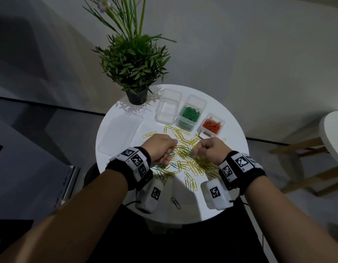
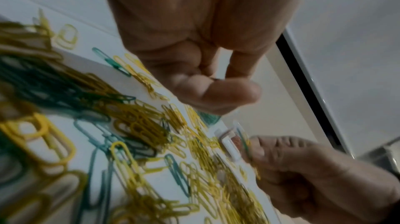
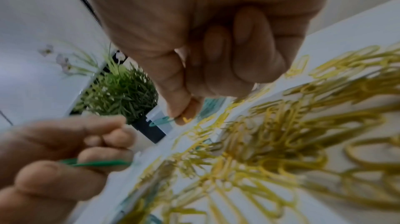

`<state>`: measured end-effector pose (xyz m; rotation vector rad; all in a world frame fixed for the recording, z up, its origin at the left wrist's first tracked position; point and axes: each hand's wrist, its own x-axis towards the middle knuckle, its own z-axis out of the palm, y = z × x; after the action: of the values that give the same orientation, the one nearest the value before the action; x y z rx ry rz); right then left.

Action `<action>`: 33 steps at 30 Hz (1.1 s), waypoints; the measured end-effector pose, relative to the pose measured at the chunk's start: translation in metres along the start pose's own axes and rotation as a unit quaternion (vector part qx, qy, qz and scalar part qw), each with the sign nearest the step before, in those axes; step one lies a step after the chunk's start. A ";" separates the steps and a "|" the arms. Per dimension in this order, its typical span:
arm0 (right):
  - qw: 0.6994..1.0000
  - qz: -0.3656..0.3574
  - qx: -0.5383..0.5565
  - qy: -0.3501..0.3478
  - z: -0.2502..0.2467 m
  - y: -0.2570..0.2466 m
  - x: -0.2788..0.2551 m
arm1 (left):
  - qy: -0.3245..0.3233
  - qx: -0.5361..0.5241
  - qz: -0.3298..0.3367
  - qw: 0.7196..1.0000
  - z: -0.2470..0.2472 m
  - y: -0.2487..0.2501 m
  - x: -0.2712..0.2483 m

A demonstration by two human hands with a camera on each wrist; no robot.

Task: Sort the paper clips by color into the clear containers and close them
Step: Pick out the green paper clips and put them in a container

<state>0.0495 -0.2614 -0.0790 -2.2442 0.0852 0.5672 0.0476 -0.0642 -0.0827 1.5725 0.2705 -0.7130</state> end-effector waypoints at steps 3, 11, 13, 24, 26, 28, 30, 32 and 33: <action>1.000 -0.019 0.010 -0.002 0.000 -0.005 -0.004 | 0.002 0.021 0.028 0.999 0.010 -0.001 0.000; 0.992 0.021 -0.104 0.065 -0.001 0.006 -0.002 | 0.087 0.472 0.167 0.861 0.005 0.006 -0.006; 0.991 0.029 -0.116 0.062 -0.003 0.006 -0.006 | 0.045 0.549 0.188 0.813 0.007 0.002 -0.007; 0.952 0.025 -0.279 0.125 -0.004 -0.009 -0.005 | 0.056 0.672 0.183 0.716 0.018 0.005 0.005; 0.946 -0.008 -0.306 0.103 0.006 -0.017 0.000 | 0.057 0.672 0.191 0.714 0.018 0.004 0.006; 0.947 0.001 -0.315 0.065 0.012 -0.019 0.007 | 0.065 0.630 0.186 0.751 0.012 0.001 0.008; 0.952 0.009 -0.301 0.047 0.015 -0.017 0.012 | 0.071 0.537 0.168 0.824 0.002 -0.002 0.011; 0.962 0.009 -0.272 0.037 0.015 -0.013 0.015 | 0.067 0.393 0.146 0.905 -0.006 -0.001 0.013; 0.967 0.006 -0.253 0.031 0.015 -0.012 0.016 | 0.072 0.342 0.139 0.927 -0.009 0.001 0.013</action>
<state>0.0615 -0.2407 -0.0865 -2.7596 -0.0176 0.5714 0.0603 -0.0590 -0.0899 2.2781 -0.1193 -0.4870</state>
